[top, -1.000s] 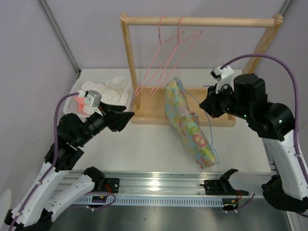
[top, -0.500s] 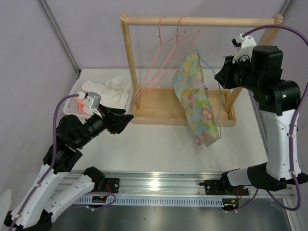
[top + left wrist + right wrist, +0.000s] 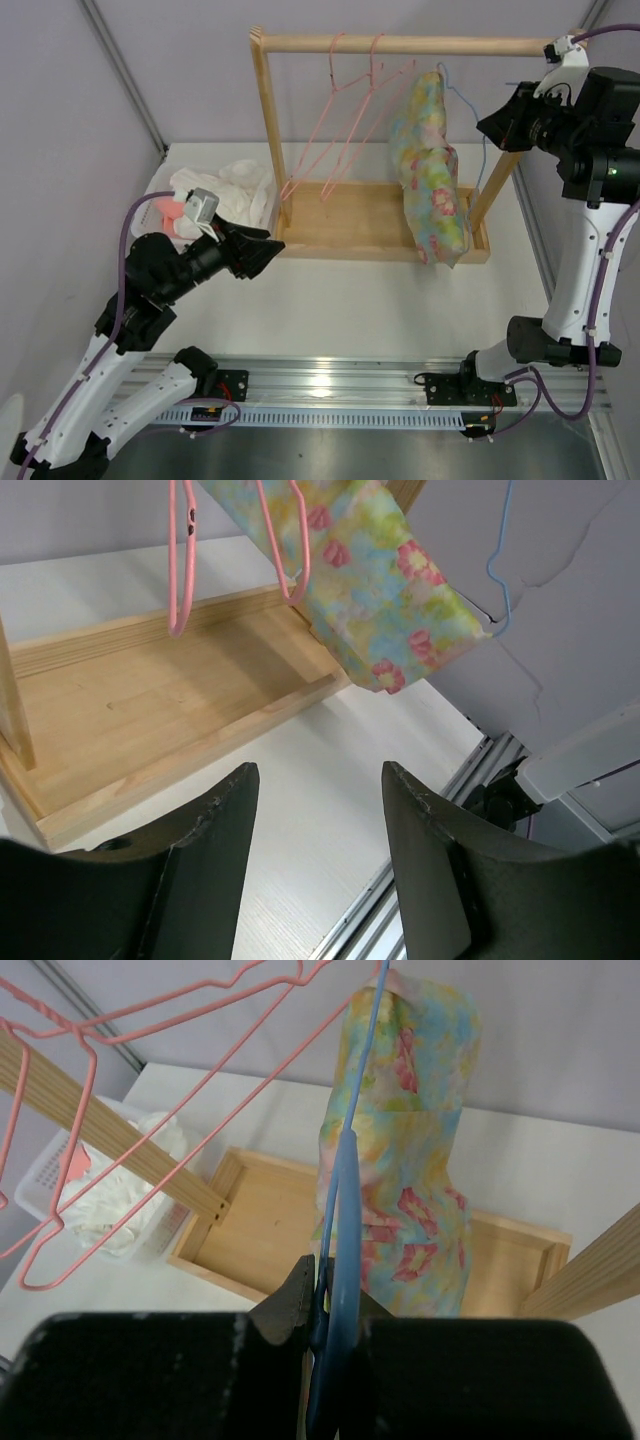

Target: Place the skirt on the hanger

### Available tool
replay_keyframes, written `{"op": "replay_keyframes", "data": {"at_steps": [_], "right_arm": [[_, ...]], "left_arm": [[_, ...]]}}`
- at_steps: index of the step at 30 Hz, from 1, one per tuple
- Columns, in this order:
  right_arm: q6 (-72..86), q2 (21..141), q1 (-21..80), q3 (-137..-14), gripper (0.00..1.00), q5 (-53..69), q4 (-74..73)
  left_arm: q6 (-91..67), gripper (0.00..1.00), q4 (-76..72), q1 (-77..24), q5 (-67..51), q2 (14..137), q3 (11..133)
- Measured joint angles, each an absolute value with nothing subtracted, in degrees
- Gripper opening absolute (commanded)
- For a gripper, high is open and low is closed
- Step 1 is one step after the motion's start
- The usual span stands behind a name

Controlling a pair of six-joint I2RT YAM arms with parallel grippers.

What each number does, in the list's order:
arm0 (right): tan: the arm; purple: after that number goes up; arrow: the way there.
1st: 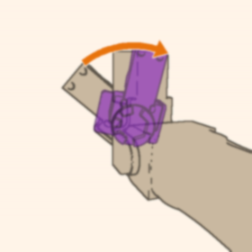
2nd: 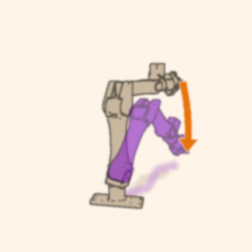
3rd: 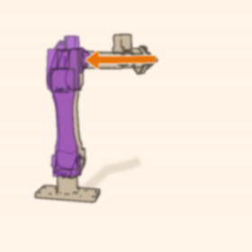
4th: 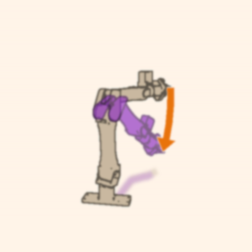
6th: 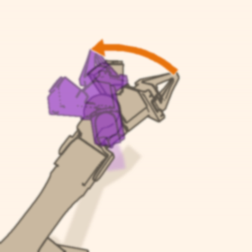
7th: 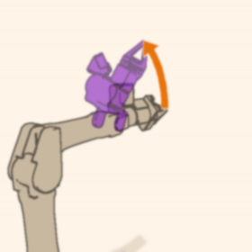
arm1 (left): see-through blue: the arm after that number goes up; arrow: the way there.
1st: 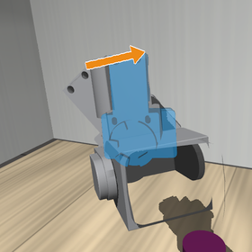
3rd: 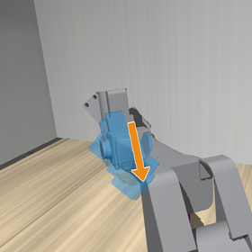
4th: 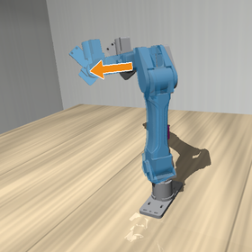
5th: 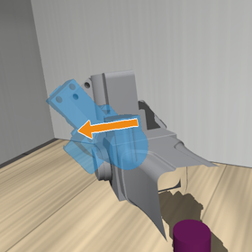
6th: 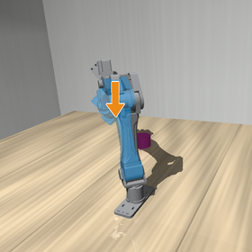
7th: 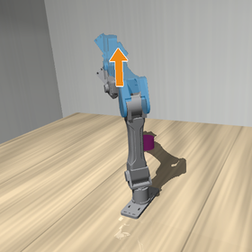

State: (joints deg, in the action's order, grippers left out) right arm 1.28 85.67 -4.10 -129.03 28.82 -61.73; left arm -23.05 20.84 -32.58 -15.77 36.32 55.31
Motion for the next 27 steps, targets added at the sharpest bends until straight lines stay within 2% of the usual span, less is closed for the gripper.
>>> {"op": "replay_keyframes", "data": {"at_steps": [10, 27], "right_arm": [[4.9, 87.9, -8.5, -133.3, 0.0, 33.7, -54.2], [5.5, 93.9, -8.8, -134.1, 0.0, 32.3, -45.8]], "left_arm": [[-22.9, 0.58, 19.8, -32.6, -18.8, 39.7, 55.1], [-22.2, 0.57, 16.9, -32.6, -20.8, 44.3, 53.9]]}}
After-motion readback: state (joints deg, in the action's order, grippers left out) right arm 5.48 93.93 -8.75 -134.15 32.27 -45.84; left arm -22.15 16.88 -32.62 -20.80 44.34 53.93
